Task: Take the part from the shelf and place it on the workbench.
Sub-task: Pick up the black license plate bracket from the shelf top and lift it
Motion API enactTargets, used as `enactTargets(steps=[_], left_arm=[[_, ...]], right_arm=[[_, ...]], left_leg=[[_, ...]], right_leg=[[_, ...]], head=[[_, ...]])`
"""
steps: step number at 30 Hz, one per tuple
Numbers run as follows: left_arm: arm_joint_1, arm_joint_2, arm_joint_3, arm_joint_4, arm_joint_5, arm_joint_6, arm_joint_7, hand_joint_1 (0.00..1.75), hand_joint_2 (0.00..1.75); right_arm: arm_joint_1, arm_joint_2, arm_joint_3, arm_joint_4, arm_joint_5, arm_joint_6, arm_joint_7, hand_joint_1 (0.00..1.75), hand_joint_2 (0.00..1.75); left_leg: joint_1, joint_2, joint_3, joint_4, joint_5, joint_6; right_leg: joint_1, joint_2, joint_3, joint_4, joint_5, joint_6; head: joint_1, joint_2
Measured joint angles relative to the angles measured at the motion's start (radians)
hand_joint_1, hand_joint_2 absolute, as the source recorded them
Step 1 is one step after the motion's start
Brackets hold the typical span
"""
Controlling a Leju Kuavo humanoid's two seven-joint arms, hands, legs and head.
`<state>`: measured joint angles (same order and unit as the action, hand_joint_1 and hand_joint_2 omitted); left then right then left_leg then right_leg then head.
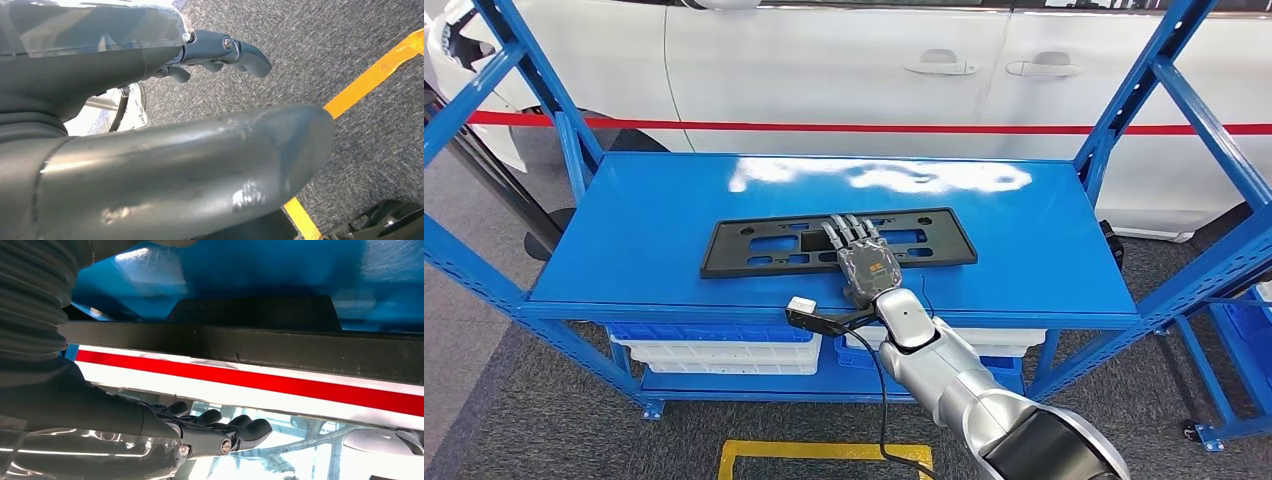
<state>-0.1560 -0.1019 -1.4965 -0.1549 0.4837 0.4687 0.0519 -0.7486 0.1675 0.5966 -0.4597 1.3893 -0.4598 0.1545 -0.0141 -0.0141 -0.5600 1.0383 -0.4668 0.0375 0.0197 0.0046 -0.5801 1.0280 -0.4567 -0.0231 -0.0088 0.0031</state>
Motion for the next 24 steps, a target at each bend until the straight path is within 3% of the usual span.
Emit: enactTargets(steps=[24], left_arm=[[0.0, 0.0, 0.0, 0.0, 0.0, 0.0, 0.0, 0.0, 0.0]], right_arm=[[0.0, 0.001, 0.0, 0.001, 0.0, 0.0, 0.0, 0.0, 1.75]], left_leg=[[0.0, 0.0, 0.0, 0.0, 0.0, 0.0]], right_leg=[[0.0, 0.0, 0.0, 0.0, 0.0, 0.0]], head=[[0.0, 0.0]])
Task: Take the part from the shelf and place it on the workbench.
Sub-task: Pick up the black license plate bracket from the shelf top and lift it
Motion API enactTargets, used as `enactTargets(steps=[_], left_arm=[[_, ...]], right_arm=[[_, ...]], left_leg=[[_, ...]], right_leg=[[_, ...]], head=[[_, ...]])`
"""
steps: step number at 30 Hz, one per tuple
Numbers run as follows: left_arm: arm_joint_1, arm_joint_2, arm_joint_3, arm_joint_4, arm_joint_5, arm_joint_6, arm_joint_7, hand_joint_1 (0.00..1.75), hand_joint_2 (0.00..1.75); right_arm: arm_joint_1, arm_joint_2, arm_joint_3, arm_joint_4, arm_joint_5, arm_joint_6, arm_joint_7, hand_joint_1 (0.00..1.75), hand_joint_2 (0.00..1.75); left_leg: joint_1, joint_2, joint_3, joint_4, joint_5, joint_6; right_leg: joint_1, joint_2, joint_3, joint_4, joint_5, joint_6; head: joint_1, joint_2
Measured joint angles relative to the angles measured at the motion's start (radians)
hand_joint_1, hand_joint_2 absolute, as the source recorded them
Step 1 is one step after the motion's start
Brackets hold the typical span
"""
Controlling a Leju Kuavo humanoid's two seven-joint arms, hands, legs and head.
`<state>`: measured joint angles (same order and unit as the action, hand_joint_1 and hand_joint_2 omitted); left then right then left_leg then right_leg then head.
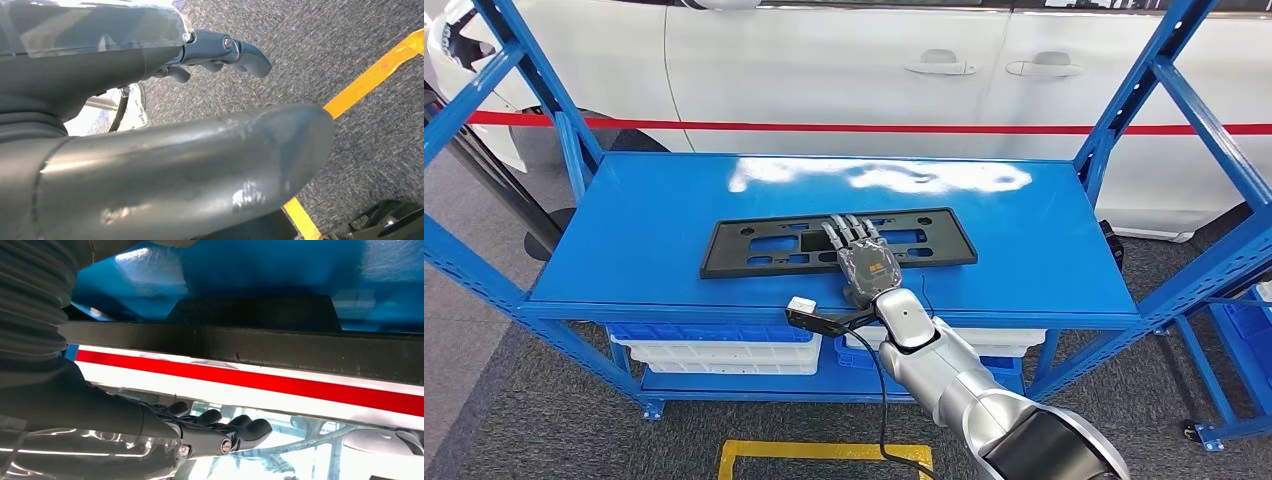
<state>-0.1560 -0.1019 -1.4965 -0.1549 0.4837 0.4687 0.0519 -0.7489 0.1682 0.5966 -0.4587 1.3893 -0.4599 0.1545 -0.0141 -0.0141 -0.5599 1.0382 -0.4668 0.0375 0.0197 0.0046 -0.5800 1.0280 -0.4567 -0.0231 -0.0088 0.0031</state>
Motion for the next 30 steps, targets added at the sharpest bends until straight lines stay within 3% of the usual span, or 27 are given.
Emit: enactTargets(steps=[30], left_arm=[[0.0, 0.0, 0.0, 0.0, 0.0, 0.0, 0.0, 0.0, 0.0]], right_arm=[[0.0, 0.0, 0.0, 0.001, 0.0, 0.0, 0.0, 0.0, 1.75]], left_leg=[[0.0, 0.0, 0.0, 0.0, 0.0, 0.0]], right_leg=[[0.0, 0.0, 0.0, 0.0, 0.0, 0.0]], head=[[0.0, 0.0]])
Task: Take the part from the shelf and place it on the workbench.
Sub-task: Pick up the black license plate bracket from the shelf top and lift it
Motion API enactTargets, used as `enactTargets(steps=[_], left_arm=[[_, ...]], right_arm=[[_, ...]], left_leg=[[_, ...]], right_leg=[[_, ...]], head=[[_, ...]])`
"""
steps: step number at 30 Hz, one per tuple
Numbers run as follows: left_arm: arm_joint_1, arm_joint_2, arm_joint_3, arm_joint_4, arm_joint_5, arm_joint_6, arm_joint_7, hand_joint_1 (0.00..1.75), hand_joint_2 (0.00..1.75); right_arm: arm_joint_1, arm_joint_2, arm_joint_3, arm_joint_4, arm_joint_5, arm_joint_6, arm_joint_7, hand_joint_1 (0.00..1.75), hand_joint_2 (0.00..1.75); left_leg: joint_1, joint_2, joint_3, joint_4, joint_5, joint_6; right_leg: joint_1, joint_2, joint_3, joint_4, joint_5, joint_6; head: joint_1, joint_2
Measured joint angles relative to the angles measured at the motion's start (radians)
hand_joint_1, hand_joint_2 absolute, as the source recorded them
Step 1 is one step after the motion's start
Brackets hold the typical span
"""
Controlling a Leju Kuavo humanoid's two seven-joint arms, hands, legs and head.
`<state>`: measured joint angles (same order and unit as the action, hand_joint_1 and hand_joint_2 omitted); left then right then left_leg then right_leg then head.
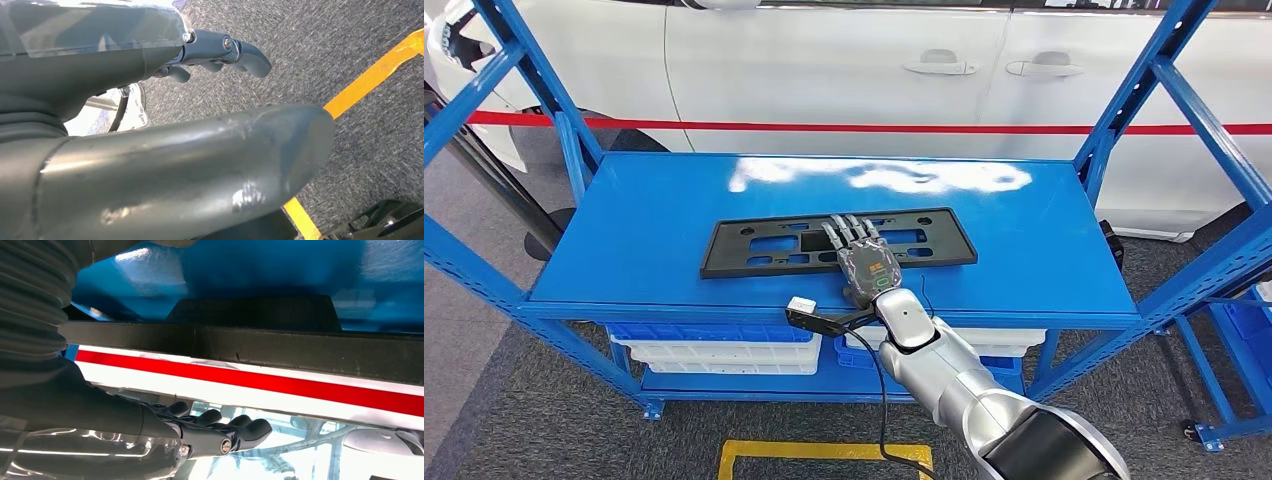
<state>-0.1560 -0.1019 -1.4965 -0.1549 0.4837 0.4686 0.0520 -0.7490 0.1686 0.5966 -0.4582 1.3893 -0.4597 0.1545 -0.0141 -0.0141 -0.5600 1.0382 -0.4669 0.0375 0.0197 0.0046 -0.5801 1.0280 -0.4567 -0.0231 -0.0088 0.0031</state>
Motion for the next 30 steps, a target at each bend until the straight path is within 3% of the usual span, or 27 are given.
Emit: enactTargets(steps=[30], left_arm=[[0.0, 0.0, 0.0, 0.0, 0.0, 0.0, 0.0, 0.0, 0.0]], right_arm=[[-0.001, 0.0, 0.0, 0.003, 0.0, 0.0, 0.0, 0.0, 1.75]], left_leg=[[0.0, 0.0, 0.0, 0.0, 0.0, 0.0]], right_leg=[[0.0, 0.0, 0.0, 0.0, 0.0, 0.0]], head=[[0.0, 0.0]])
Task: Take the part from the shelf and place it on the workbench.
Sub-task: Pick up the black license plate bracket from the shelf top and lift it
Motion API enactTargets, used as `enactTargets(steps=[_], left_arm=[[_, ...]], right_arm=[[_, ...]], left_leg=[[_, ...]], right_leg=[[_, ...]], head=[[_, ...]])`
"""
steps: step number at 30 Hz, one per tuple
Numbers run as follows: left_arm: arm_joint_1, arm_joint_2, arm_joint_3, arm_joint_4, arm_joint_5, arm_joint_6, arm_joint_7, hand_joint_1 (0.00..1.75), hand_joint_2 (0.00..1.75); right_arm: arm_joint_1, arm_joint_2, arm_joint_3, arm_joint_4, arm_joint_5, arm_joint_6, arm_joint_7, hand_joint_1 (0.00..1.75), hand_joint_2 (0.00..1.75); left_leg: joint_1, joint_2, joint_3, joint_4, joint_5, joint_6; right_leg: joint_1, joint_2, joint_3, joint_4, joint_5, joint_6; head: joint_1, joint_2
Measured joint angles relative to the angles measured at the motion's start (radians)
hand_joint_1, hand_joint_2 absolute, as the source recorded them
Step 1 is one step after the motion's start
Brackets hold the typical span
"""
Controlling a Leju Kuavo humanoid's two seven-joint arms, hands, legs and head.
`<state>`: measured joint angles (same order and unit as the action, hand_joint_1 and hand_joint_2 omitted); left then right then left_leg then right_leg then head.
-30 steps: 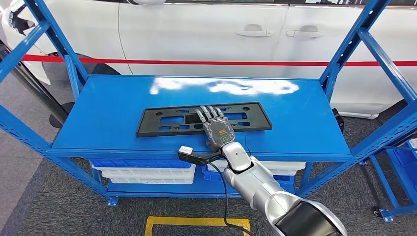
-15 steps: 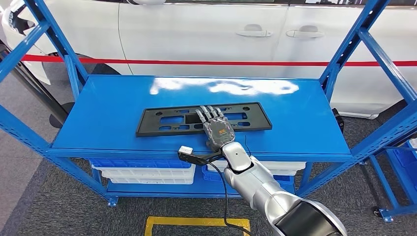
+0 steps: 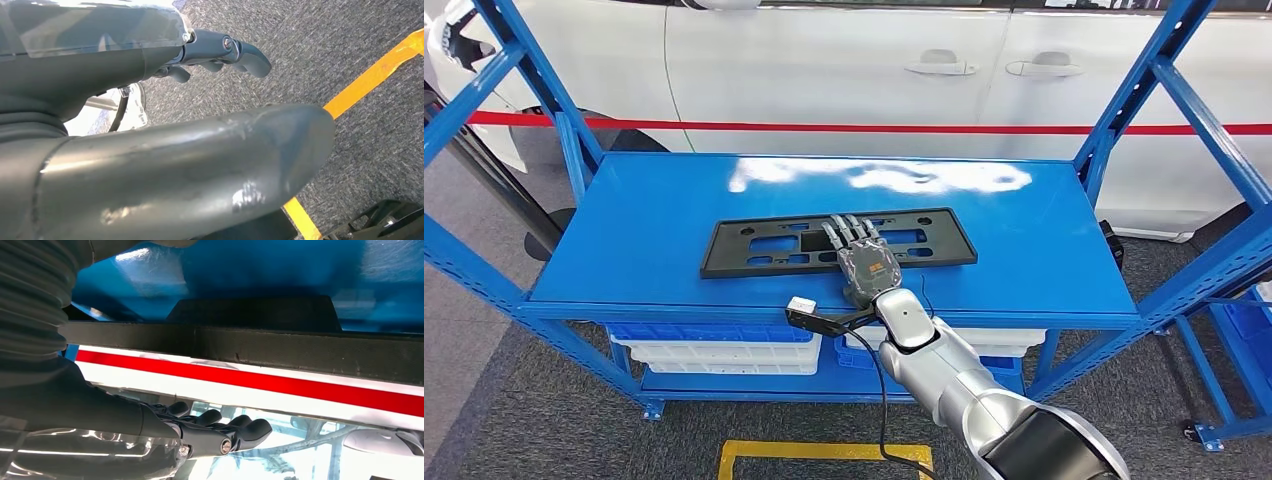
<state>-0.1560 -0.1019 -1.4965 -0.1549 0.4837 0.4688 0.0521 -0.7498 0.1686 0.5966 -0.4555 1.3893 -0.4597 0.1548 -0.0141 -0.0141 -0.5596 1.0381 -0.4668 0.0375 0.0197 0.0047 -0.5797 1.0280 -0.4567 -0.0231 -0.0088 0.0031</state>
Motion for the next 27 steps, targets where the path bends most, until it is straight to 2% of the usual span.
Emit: enactTargets(steps=[27], left_arm=[[0.0, 0.0, 0.0, 0.0, 0.0, 0.0, 0.0, 0.0, 0.0]], right_arm=[[0.0, 0.0, 0.0, 0.0, 0.0, 0.0, 0.0, 0.0, 1.75]], left_leg=[[0.0, 0.0, 0.0, 0.0, 0.0, 0.0]], right_leg=[[0.0, 0.0, 0.0, 0.0, 0.0, 0.0]], head=[[0.0, 0.0]])
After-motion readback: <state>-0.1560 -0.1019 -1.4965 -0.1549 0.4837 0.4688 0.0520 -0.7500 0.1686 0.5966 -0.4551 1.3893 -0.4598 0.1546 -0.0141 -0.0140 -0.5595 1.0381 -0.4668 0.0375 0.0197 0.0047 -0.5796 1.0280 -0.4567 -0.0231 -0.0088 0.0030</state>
